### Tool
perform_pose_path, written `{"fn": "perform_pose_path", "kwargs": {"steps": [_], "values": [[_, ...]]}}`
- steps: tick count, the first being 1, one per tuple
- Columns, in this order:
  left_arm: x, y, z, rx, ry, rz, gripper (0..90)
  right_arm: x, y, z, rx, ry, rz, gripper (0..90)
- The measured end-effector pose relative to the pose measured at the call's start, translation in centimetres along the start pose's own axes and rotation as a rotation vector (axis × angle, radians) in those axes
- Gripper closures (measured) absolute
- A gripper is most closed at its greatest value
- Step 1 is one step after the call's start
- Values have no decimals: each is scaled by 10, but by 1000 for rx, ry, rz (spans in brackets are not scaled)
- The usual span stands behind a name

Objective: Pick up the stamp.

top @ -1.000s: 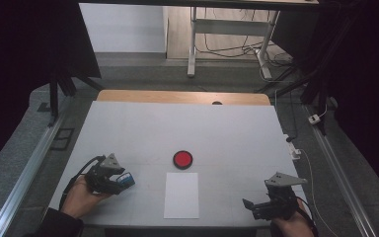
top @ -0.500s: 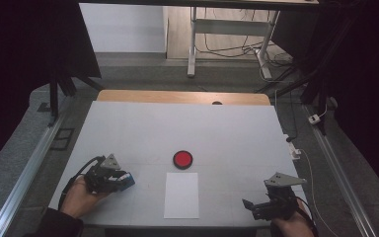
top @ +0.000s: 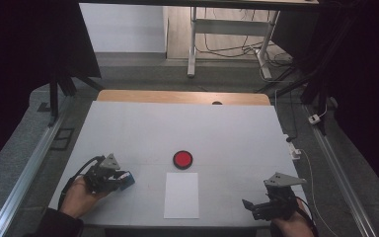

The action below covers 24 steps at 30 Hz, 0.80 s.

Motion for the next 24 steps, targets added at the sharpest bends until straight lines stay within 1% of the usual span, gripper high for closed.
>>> {"fn": "perform_pose_path", "kwargs": {"steps": [2,4,5,7,12,18,21,24], "values": [[-1,1,0,26,22,-9,697,0,0,0,-1,0,0,0],[-2,1,0,40,46,-12,696,0,0,0,-1,0,0,0],[-2,2,0,43,50,-18,696,0,0,0,-1,0,1,0],[-4,4,0,41,43,-26,696,0,0,0,-2,0,1,0],[-7,9,-1,9,23,-53,696,0,0,0,-2,0,1,0],[-10,14,-2,0,30,-73,697,0,0,0,-4,0,2,0],[-11,16,-2,-11,23,-82,697,0,0,0,-4,0,2,0],[-13,17,-4,-3,26,-87,697,0,0,0,-4,0,2,0]]}}
Point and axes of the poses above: each handheld gripper's, and its own axes: y roughly backward along the jaws, x roughly out of its underside, z roughly to its left, the point moved 7 cm from there along -y, roughly forward along the jaws, and after that the axes turned 7 degrees about -x, right-handed, at the moved point
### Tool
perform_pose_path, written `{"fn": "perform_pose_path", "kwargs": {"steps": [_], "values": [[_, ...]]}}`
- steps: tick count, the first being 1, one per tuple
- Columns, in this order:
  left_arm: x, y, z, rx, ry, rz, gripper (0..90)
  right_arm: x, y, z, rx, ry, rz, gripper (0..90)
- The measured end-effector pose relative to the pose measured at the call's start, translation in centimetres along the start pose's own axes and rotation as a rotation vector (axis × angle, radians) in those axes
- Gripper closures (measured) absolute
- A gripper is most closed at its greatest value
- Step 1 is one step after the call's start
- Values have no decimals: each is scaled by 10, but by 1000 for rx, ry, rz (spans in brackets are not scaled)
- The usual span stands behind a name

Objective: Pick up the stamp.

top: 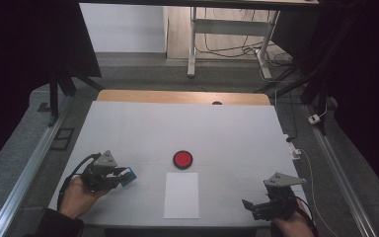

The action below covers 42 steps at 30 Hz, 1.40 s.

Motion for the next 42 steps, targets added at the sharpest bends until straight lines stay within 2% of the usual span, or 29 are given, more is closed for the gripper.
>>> {"fn": "perform_pose_path", "kwargs": {"steps": [4,10,14,19,31,42], "values": [[-3,2,-1,6,-2,-10,697,0,0,0,0,0,0,0],[-12,7,-3,22,-1,-60,697,0,0,0,0,-2,1,0],[-21,9,-6,30,-18,-75,697,0,0,0,-1,-3,1,0],[-36,14,-12,55,-18,-101,697,0,0,-1,-1,-4,1,0],[-64,15,-28,102,-80,-144,696,0,0,-1,-5,-7,-3,0],[-82,11,-37,143,-108,-163,696,0,0,-1,-9,-8,-2,0]]}}
Point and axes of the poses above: each handheld gripper's, and its own axes: y roughly backward along the jaws, x roughly out of its underside, z roughly to its left, the point moved 7 cm from there along -y, roughly forward along the jaws, and after that the axes turned 7 degrees about -x, right-handed, at the moved point
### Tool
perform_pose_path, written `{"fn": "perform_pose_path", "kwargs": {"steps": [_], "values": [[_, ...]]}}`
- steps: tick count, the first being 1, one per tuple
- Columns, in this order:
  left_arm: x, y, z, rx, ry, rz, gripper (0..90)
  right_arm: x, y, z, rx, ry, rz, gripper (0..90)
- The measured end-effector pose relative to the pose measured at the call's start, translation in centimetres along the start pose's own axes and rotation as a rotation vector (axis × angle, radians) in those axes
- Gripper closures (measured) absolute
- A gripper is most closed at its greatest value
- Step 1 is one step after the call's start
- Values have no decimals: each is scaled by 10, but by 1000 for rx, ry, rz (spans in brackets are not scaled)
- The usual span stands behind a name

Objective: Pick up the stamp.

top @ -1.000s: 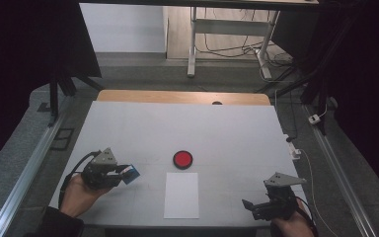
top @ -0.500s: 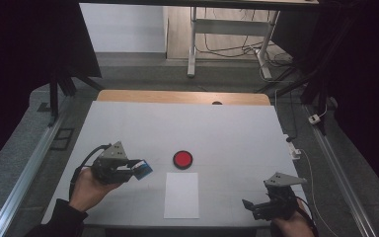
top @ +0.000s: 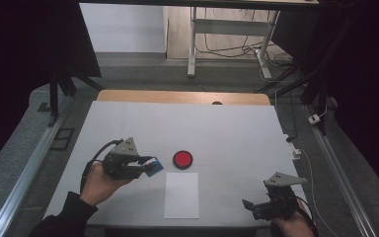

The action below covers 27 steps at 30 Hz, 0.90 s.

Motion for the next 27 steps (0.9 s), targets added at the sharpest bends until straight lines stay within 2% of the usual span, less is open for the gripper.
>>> {"fn": "perform_pose_path", "kwargs": {"steps": [17,27], "values": [[-27,-15,-16,69,-69,-18,696,0,0,0,0,7,-1,0],[-39,-19,-27,115,-85,-36,696,0,0,1,-2,4,-4,0]]}}
Point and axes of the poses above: each handheld gripper's, and its own axes: y roughly backward along the jaws, x roughly out of its underside, z roughly to its left, the point moved 7 cm from there along -y, roughly forward along the jaws, and after that the axes turned 7 degrees about -x, right-handed, at the moved point
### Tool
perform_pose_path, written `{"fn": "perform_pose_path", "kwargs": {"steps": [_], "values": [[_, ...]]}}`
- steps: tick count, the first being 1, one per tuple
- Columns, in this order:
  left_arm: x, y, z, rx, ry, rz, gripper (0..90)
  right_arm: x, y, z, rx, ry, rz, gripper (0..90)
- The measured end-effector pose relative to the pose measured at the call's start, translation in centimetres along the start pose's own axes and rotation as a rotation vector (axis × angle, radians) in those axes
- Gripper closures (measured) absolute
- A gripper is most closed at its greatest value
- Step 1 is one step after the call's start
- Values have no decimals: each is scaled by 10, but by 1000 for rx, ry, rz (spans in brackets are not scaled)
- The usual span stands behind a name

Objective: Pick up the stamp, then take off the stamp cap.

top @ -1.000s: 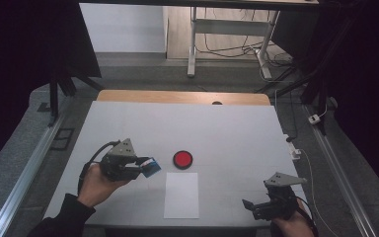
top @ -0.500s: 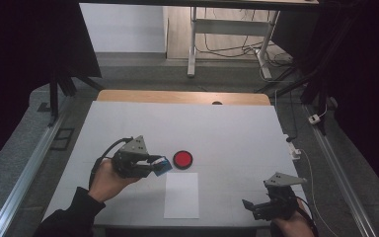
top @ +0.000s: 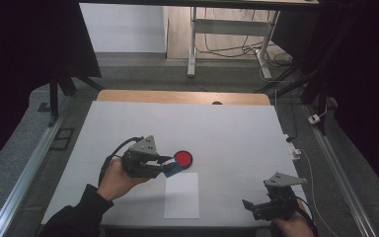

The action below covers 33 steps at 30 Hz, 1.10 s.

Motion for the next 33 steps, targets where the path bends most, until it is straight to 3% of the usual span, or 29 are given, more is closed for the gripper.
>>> {"fn": "perform_pose_path", "kwargs": {"steps": [10,17,22,27,33], "values": [[-4,-5,-5,15,-17,-1,696,0,1,0,-4,-1,2,0],[-1,-5,-3,17,-3,-6,696,-1,3,1,-27,0,-22,0],[-1,-5,-5,17,-26,3,696,-4,8,2,-42,44,-54,0],[-2,-5,-7,16,-27,7,697,-10,10,6,-76,52,-104,0],[-1,-5,-7,26,-30,14,697,-16,3,16,-92,95,-101,0]]}}
Point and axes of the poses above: each handheld gripper's, and its own axes: y roughly backward along the jaws, x roughly out of its underside, z roughly to its left, the point moved 7 cm from there along -y, roughly forward along the jaws, and after that the axes turned 7 degrees about -x, right-handed, at the moved point
